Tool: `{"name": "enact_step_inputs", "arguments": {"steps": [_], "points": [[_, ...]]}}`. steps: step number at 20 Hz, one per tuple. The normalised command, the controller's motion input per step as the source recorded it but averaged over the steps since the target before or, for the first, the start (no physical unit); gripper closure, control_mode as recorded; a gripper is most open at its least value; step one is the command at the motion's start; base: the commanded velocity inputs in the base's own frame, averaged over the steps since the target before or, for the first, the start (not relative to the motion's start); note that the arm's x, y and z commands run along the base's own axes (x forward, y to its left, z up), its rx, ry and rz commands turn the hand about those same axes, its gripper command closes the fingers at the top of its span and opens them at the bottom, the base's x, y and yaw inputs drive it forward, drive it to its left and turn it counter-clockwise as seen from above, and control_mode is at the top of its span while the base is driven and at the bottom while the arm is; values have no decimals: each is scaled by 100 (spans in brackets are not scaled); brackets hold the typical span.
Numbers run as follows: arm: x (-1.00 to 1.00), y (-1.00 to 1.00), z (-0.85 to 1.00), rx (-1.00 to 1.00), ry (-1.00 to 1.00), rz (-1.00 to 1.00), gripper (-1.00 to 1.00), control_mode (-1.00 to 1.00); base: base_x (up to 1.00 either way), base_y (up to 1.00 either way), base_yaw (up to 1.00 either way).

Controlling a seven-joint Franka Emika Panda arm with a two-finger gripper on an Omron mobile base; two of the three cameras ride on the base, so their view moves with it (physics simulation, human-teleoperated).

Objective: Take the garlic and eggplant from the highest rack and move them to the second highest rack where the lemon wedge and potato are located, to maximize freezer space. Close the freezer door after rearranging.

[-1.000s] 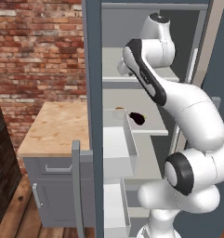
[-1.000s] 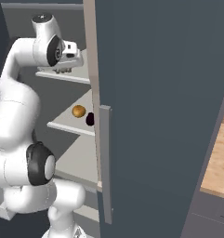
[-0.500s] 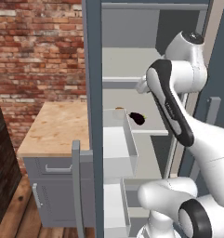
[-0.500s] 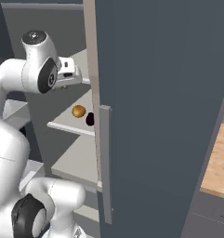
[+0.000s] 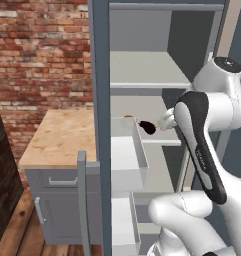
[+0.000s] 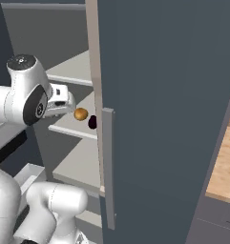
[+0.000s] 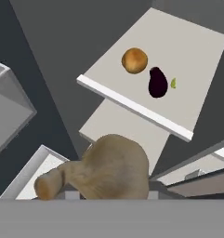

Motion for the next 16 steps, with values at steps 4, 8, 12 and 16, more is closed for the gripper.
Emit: {"name": "enact_step_inputs", "arguments": {"steps": [4,8,12,16], "points": [[18,0,-76,0,3,-2,100,-100,0,0,0],[77,0,-62,1,0,-7,100,-100,0,0,0],[91,0,-58,1,0,-8,100,-100,0,0,0],[72,-8,-46,4,0,-6,100,-100,0,0,0]]}}
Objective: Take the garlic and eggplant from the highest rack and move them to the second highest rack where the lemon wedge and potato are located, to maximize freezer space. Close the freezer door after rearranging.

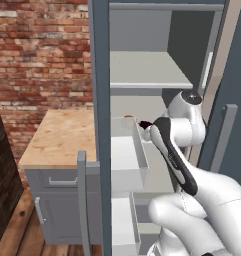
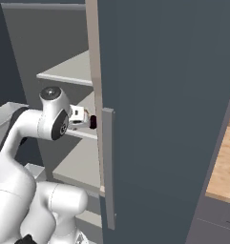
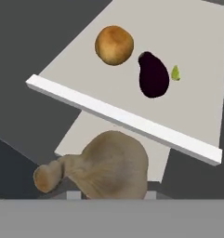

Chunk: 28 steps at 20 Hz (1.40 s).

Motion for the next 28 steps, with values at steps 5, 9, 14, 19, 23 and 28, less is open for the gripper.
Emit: {"name": "enact_step_inputs", "arguments": {"steps": [5,9,14,19,23,28], "points": [[54,-8,-35,5,0,-5,100,-100,0,0,0],[41,-3,-2,10,0,-8,100,-100,0,0,0],[49,0,-1,6,0,-11,100,-100,0,0,0],[60,0,-19,0,0,-13,100,-100,0,0,0],[54,0,-16,0,0,-12,100,-100,0,0,0],[49,0,-13,0,0,-8,100,-100,0,0,0]]}}
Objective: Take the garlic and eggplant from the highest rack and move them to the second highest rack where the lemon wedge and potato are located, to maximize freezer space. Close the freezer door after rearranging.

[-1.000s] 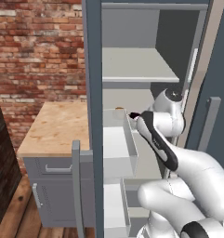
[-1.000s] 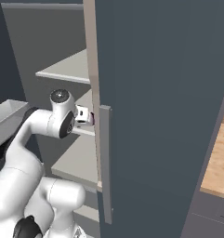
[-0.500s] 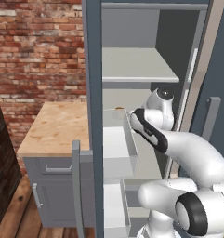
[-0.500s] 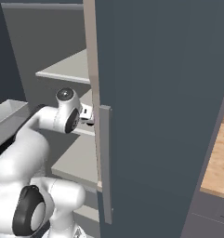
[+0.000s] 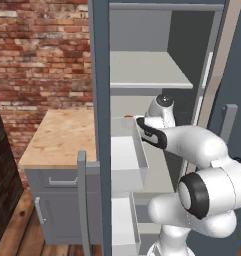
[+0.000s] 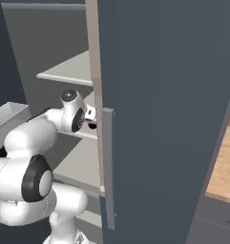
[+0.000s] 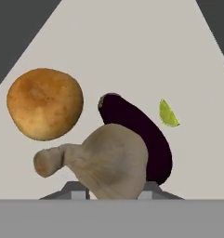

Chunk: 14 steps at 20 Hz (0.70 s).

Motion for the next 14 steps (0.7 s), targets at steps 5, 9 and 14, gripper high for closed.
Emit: {"name": "enact_step_inputs", "arguments": {"steps": [5,9,14], "points": [[47,-7,-4,1,0,-2,100,-100,0,0,0],[41,-2,0,2,-1,0,100,-100,0,0,0],[40,0,-3,2,0,0,100,-100,0,0,0]]}}
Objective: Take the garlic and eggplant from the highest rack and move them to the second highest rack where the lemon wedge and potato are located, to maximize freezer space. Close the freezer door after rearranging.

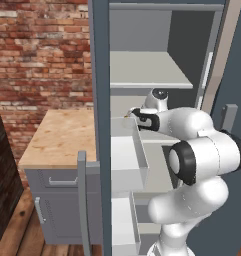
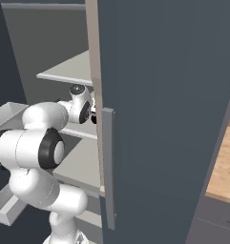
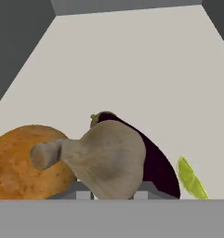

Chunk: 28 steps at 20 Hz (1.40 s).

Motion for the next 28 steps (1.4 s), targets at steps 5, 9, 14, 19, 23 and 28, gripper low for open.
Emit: {"name": "enact_step_inputs", "arguments": {"steps": [5,9,14,19,23,28], "points": [[18,0,-21,1,-3,0,-100,-100,0,0,0],[0,0,-7,1,-7,0,-100,-100,0,0,0],[-29,0,0,0,-14,0,-100,-100,0,0,0],[-75,0,0,0,-18,3,-100,-100,0,0,0],[-85,1,6,0,-7,2,-100,-100,0,0,0],[-34,1,53,0,12,0,-100,-100,0,0,0]]}}
